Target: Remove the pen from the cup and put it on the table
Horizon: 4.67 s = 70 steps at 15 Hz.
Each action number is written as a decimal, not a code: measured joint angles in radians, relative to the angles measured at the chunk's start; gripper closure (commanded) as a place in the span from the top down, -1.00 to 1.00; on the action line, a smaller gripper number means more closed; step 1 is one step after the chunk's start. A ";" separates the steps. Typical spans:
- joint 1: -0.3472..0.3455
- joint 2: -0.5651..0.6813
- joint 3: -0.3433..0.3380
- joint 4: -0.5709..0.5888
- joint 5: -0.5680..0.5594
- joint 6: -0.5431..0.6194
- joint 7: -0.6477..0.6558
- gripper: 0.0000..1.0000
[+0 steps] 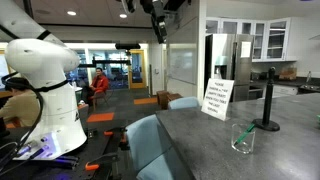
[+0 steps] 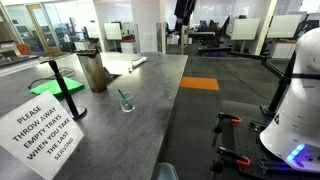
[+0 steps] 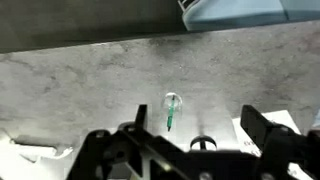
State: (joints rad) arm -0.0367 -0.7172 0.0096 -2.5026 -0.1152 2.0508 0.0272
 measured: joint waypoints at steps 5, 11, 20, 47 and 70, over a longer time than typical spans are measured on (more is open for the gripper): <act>0.000 0.000 0.000 0.000 0.000 0.000 0.000 1.00; 0.007 0.031 -0.011 0.010 0.005 0.021 -0.004 1.00; 0.009 0.583 -0.068 0.224 0.055 0.408 -0.046 1.00; -0.025 1.399 -0.050 0.875 0.070 0.336 -0.118 -0.10; -0.046 1.595 -0.046 1.107 0.100 0.228 -0.115 -1.00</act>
State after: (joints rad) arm -0.0824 0.8780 -0.0361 -1.3955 -0.0154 2.2786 -0.0877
